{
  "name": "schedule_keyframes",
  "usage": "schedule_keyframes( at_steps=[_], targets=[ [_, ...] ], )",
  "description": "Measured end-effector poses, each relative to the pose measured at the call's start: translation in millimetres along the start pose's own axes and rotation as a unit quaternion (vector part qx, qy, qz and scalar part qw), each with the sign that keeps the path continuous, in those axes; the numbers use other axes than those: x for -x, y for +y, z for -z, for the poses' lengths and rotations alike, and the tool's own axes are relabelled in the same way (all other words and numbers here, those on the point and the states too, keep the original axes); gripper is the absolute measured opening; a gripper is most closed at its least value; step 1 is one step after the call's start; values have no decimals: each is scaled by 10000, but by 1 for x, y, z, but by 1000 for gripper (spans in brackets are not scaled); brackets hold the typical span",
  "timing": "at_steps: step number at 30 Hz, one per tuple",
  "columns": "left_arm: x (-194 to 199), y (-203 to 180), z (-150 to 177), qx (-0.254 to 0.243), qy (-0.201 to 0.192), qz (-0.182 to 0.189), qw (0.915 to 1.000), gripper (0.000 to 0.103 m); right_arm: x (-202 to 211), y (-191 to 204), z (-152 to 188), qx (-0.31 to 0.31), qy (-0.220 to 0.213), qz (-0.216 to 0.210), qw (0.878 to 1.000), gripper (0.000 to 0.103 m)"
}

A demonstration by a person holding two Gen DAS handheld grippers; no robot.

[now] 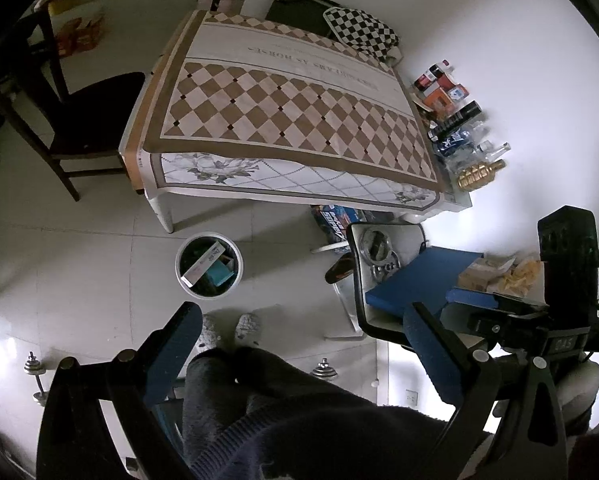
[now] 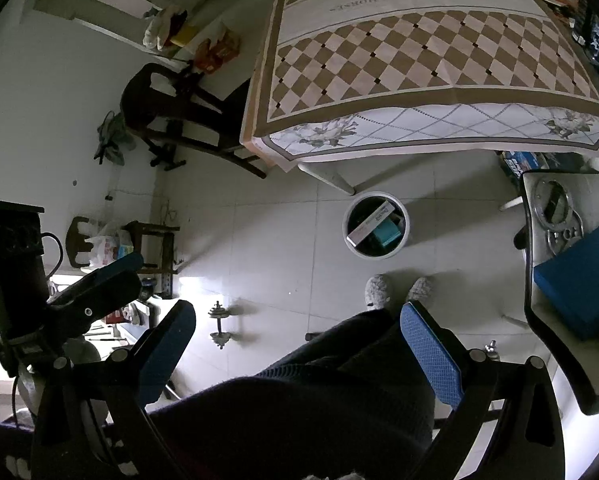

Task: Collect trash

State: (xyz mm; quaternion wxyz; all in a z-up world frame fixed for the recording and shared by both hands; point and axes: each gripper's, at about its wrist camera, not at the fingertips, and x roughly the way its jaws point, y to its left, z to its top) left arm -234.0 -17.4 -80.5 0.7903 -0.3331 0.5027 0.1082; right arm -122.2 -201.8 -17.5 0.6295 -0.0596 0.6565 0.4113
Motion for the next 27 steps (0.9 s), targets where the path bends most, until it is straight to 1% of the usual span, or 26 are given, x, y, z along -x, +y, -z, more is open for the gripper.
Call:
schedule_keyframes(
  at_steps=[14,27],
  targets=[
    [-3,-7,-6,-6,-20,20,10000,103,7,-4,-3,-58,-51,37,10000,103],
    [-3,-7,-9,-4,1,32,10000,103,2,4,-8,-90,-37,40,9999,103]
  ],
)
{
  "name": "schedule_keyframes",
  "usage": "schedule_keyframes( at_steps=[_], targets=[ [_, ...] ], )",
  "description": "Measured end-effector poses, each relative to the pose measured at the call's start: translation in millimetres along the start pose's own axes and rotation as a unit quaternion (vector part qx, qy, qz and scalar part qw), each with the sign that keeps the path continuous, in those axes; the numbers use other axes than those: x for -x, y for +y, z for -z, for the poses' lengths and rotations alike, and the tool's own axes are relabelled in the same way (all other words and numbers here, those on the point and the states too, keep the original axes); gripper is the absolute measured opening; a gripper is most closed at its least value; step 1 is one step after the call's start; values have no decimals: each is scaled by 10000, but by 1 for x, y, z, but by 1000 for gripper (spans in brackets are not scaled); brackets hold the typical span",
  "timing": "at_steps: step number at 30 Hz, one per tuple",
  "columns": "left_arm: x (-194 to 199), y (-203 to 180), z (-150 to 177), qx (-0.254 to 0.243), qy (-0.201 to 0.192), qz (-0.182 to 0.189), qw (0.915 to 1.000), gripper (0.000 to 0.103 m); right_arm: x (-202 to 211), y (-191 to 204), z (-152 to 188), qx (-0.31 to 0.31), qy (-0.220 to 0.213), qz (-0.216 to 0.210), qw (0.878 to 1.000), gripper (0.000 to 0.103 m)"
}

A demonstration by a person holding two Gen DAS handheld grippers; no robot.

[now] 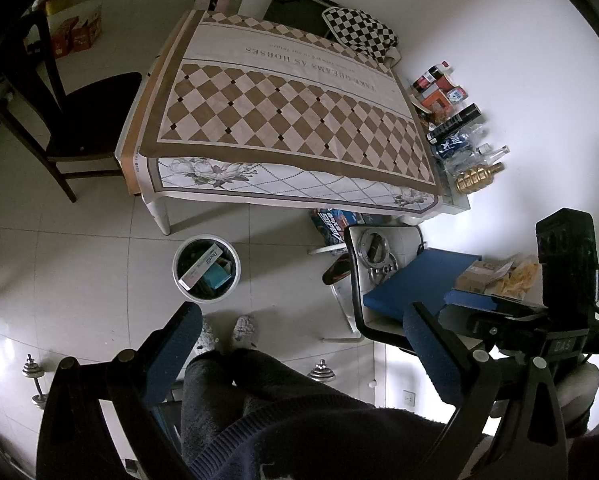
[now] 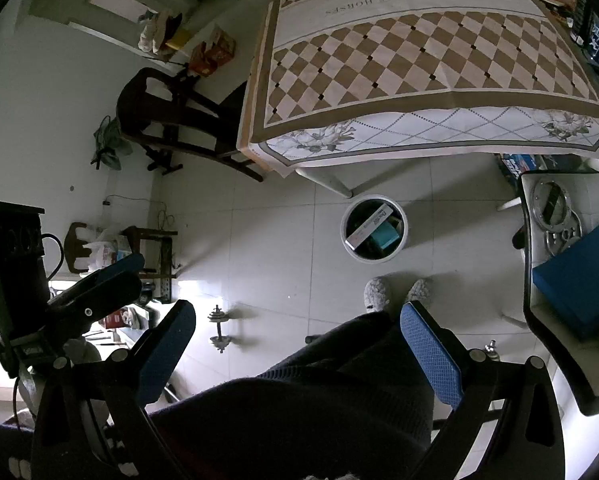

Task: Collect trash

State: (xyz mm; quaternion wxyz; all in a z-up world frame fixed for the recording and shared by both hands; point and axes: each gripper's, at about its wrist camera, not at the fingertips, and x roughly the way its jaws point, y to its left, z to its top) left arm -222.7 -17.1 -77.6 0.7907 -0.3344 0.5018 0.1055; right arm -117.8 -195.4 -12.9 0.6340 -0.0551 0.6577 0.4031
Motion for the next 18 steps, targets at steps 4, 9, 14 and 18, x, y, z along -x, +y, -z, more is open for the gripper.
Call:
schedule_keyframes(
  at_steps=[4,9,14,18],
  targets=[
    [0,1,0,21,-9,9,10000,103,-1,1,0,14,16,-5,10000,103],
    [0,1,0,24,-9,1,10000,103,-2,2,1,13,17,-7,10000,103],
    [0,0,1,39,-20,2,10000,103,-2,2,1,14,16,-3,10000,103],
    [0,0,1,47,-38,15,10000,103,-3,2,1,13,19,-7,10000,103]
  ],
)
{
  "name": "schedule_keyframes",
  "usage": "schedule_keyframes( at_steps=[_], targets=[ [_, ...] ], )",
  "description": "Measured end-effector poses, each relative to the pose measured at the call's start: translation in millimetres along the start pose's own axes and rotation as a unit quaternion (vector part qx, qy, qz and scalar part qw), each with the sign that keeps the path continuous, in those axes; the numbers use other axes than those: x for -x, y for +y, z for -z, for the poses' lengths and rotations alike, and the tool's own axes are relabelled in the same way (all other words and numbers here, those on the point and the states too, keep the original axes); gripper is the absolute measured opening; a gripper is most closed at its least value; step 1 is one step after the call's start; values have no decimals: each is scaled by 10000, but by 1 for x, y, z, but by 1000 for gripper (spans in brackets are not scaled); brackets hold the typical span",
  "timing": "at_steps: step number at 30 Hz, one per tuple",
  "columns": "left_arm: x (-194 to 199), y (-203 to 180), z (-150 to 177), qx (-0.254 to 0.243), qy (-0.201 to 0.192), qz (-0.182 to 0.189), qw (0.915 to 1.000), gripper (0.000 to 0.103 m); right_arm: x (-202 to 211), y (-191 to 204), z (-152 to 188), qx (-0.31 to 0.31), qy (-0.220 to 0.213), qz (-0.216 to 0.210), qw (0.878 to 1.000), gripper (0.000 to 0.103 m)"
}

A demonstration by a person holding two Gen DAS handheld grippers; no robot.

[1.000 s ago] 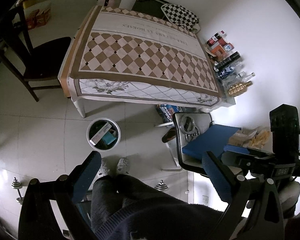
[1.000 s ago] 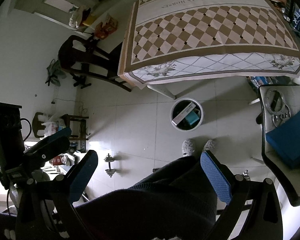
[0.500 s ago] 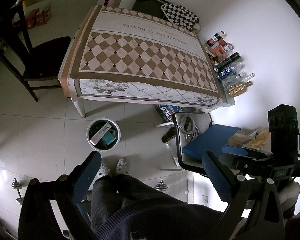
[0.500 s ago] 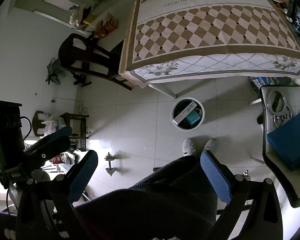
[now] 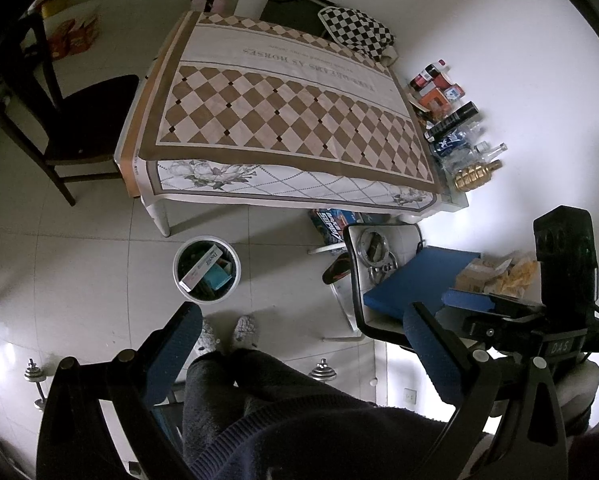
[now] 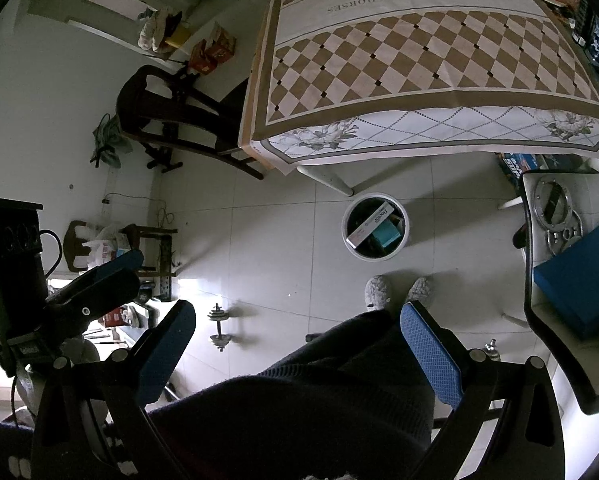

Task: Collect trash

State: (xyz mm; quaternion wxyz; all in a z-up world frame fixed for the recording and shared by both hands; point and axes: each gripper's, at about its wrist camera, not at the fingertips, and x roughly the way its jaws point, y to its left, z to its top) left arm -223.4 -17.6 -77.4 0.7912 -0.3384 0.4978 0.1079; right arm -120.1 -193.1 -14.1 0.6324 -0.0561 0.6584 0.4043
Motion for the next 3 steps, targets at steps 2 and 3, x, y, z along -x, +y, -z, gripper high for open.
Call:
schedule_keyframes(
  at_steps=[2,3],
  targets=[
    [1,1,-2,-32,8,19,10000,103,0,1,0,-2,-1,6,10000,103],
    [1,0,-3,-40,8,13,10000,103,0,1,0,-8,-4,-2,10000,103]
  ],
)
